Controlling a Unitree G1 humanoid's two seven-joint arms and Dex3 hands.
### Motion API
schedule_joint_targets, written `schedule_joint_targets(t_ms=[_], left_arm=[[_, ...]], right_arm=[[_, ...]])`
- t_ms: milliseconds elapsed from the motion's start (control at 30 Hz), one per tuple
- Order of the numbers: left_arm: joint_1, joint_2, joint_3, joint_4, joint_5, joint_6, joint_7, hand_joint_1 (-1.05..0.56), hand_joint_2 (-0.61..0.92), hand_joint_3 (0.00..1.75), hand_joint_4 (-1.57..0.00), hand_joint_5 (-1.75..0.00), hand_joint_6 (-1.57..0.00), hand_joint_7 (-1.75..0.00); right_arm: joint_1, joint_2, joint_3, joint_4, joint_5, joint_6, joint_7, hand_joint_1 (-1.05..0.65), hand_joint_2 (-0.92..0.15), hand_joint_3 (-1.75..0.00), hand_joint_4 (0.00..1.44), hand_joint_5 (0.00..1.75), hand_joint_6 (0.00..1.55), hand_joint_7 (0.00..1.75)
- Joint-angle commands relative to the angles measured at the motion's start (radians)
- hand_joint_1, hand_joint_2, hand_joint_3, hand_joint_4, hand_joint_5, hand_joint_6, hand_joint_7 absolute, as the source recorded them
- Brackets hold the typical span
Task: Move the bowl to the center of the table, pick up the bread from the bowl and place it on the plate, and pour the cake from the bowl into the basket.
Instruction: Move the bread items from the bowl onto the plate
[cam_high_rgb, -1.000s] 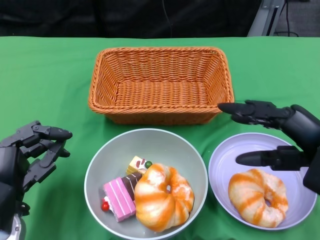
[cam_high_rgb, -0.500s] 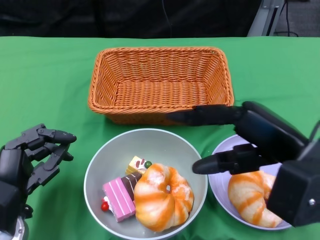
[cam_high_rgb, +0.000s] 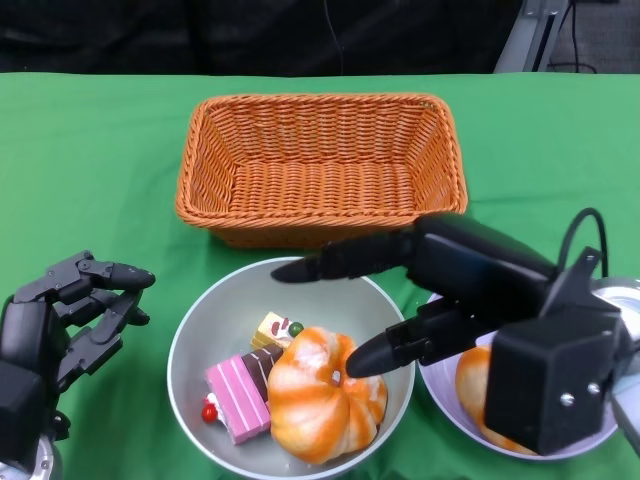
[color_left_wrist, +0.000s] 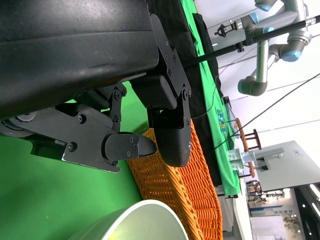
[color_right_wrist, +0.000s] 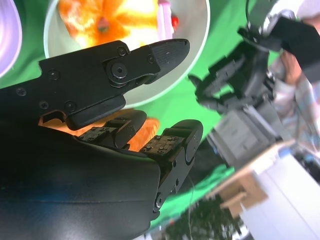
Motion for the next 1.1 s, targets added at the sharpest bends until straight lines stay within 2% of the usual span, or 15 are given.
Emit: schedule_joint_targets(t_ms=[33, 200, 333, 467, 567, 700, 833, 1100], left_arm=[[-0.005, 0.006, 0.009, -0.001, -0.018, 0.015, -0.011, -0.15, 0.92, 0.32, -0.76, -1.45, -0.94, -0.83], [-0.007, 0.004, 0.010, -0.002, -0.018, 0.015, -0.007, -0.17, 0.92, 0.30, -0.77, -1.44, -0.95, -0.84], [-0.008, 0.004, 0.007, -0.001, -0.004, 0.015, 0.011, -0.15, 0.92, 0.28, -0.69, -1.65, -0.87, -0.97], [-0.007, -0.001, 0.009, -0.007, -0.008, 0.022, 0.015, -0.14, 0.92, 0.27, -0.67, -1.67, -0.85, -0.98], [-0.006, 0.000, 0.009, -0.010, -0.003, 0.027, 0.028, -0.14, 0.92, 0.31, -0.68, -1.53, -0.87, -0.94], [-0.003, -0.001, 0.009, -0.016, -0.011, 0.019, 0.016, -0.13, 0.92, 0.33, -0.70, -1.46, -0.88, -0.93], [-0.001, 0.002, 0.007, -0.014, -0.005, 0.007, 0.022, -0.13, 0.92, 0.34, -0.73, -1.38, -0.90, -0.85], [-0.001, -0.006, 0.012, -0.013, -0.016, -0.005, 0.014, -0.14, 0.92, 0.35, -0.75, -1.35, -0.92, -0.81]], right_arm=[[-0.029, -0.009, 0.019, 0.013, -0.015, 0.026, 0.033, -0.85, -0.92, -0.04, 0.53, 0.01, 0.50, 0.00], [-0.056, 0.003, 0.054, 0.061, -0.036, 0.021, 0.053, -0.86, -0.92, -0.05, 0.52, 0.00, 0.49, 0.00], [-0.071, 0.013, 0.079, 0.101, -0.052, 0.022, 0.065, -0.87, -0.92, -0.07, 0.49, 0.00, 0.48, 0.00], [-0.078, 0.015, 0.101, 0.133, -0.080, 0.009, 0.063, -0.90, -0.92, -0.10, 0.44, 0.00, 0.45, 0.00], [-0.082, 0.016, 0.117, 0.151, -0.103, 0.001, 0.067, -0.90, -0.92, -0.12, 0.41, 0.00, 0.43, 0.00], [-0.084, 0.020, 0.144, 0.181, -0.153, -0.025, 0.046, -0.91, -0.92, -0.13, 0.40, 0.00, 0.43, 0.00], [-0.091, 0.027, 0.174, 0.212, -0.196, -0.032, 0.045, -0.92, -0.92, -0.13, 0.37, 0.00, 0.42, 0.00], [-0.119, 0.037, 0.219, 0.245, -0.268, -0.010, 0.068, -0.94, -0.92, -0.16, 0.30, 0.00, 0.38, 0.00]])
